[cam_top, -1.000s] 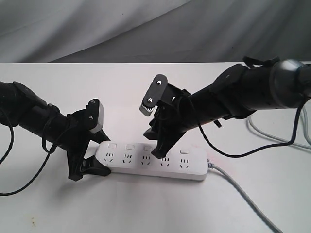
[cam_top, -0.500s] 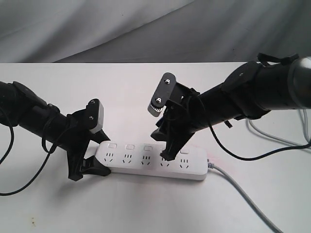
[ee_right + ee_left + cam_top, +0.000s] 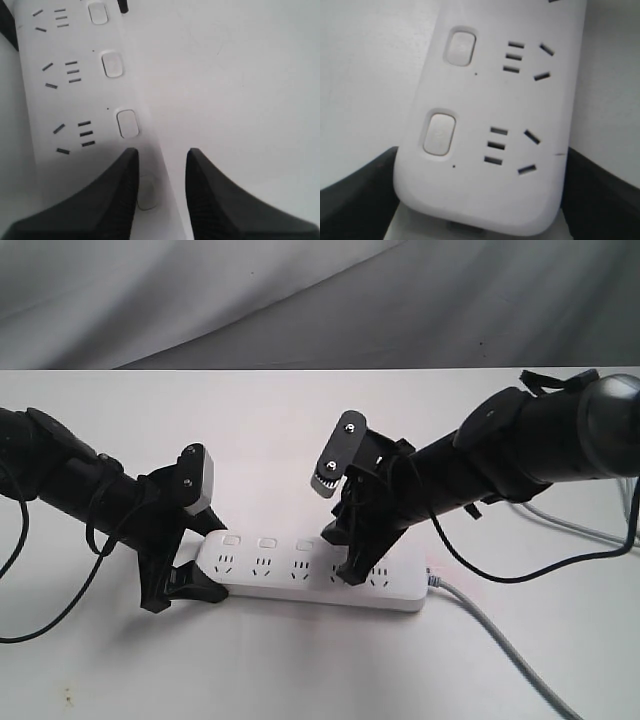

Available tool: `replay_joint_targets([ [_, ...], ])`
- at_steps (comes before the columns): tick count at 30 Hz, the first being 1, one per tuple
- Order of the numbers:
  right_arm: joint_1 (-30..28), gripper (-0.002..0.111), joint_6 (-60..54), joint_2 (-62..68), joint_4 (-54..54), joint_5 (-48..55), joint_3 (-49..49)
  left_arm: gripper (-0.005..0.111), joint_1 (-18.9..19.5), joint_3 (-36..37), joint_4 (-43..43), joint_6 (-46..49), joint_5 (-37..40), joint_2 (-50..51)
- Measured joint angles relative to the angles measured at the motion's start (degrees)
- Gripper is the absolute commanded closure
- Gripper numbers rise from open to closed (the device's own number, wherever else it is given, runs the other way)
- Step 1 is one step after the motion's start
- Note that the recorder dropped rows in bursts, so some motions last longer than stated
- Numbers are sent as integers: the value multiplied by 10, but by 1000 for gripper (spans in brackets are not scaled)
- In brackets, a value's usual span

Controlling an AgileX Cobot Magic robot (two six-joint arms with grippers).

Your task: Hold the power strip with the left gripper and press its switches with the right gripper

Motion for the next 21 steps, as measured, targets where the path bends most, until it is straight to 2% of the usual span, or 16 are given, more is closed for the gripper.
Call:
replay_joint_targets([
  [21, 0, 78, -11, 3, -1, -51, 21, 56, 0, 0, 0, 0, 0, 0],
])
